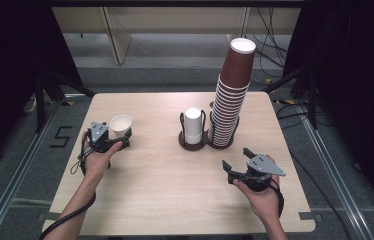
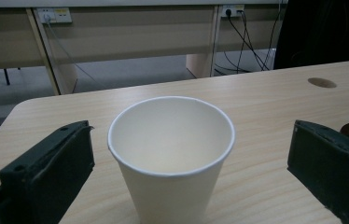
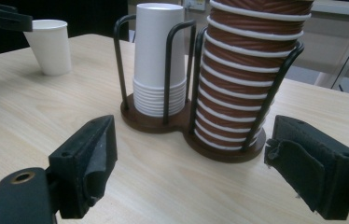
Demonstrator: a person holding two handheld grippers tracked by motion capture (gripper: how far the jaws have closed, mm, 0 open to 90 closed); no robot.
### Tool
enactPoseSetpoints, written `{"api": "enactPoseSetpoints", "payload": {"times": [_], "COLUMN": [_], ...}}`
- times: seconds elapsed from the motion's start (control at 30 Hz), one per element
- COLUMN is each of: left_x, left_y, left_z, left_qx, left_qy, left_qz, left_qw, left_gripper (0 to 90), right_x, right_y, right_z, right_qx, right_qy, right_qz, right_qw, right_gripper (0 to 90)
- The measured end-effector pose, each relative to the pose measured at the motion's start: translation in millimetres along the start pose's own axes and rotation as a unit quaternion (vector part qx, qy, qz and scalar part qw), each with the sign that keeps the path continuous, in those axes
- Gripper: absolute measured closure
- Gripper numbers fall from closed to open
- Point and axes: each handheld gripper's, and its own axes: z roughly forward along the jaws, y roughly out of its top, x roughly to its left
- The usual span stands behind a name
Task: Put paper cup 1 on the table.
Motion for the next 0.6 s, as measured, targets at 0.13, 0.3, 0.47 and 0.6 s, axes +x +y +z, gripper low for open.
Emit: {"api": "enactPoseSetpoints", "payload": {"times": [0.13,0.3,0.47,0.6], "left_x": [-4.6,-13.3,-23.9,-31.3], "left_y": [4.1,9.8,17.3,23.7], "left_z": [-5.6,-11.1,-14.3,-16.7], "left_qx": [-0.009,-0.019,-0.03,-0.035], "left_qy": [-0.008,-0.016,-0.033,-0.043], "left_qz": [0.002,0.007,0.009,0.014], "left_qw": [0.9999,0.9997,0.999,0.9984], "left_gripper": [0.0,0.0,0.0,0.0], "right_x": [-3.7,-8.2,-13.3,-17.4], "right_y": [3.9,7.2,10.3,13.5], "right_z": [-1.5,-4.6,-6.7,-8.9], "right_qx": [0.0,0.003,-0.005,-0.009], "right_qy": [-0.002,-0.009,-0.018,-0.022], "right_qz": [-0.006,0.005,0.006,0.006], "right_qw": [1.0,0.9999,0.9998,0.9997], "right_gripper": [16.0,16.0,16.0,16.1]}}
